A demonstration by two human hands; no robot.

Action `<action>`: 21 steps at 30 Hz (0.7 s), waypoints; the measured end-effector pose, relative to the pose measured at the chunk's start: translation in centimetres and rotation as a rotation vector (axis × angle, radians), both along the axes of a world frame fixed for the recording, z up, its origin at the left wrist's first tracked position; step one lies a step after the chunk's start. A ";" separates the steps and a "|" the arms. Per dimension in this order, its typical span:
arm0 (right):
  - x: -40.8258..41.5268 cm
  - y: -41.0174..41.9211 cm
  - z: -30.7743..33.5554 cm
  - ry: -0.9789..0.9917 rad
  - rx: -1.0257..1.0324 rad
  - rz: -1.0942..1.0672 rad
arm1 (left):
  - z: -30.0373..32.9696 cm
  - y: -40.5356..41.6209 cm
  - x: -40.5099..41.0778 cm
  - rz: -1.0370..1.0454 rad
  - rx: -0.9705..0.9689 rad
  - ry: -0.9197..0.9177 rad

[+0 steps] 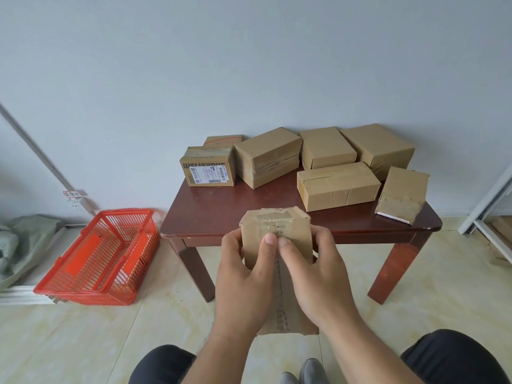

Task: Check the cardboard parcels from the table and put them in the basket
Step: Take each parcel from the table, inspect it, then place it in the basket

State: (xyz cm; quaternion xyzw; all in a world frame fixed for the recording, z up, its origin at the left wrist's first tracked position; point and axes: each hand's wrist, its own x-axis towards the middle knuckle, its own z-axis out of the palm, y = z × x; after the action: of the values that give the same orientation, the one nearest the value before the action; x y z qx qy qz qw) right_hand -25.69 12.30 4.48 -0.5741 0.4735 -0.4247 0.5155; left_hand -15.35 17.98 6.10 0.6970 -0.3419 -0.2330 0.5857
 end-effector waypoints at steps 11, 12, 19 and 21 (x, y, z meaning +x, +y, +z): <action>0.0 0.6 0.5 -0.042 -0.014 -0.003 | 0.6 0.2 -0.4 -0.038 -0.038 0.070; -0.1 0.8 0.4 -0.040 -0.025 0.007 | 0.8 0.2 -0.4 -0.043 -0.042 0.082; -0.3 0.8 0.3 -0.026 -0.029 0.041 | 0.4 0.3 -0.7 -0.004 -0.058 0.159; -0.3 0.7 0.3 -0.021 -0.003 0.048 | 0.2 0.3 -0.9 0.006 -0.062 0.190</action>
State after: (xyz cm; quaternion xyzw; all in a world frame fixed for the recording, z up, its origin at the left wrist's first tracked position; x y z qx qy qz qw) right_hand -25.95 13.01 4.79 -0.5814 0.4536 -0.4191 0.5297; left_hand -16.24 18.27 6.29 0.6543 -0.2899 -0.2856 0.6375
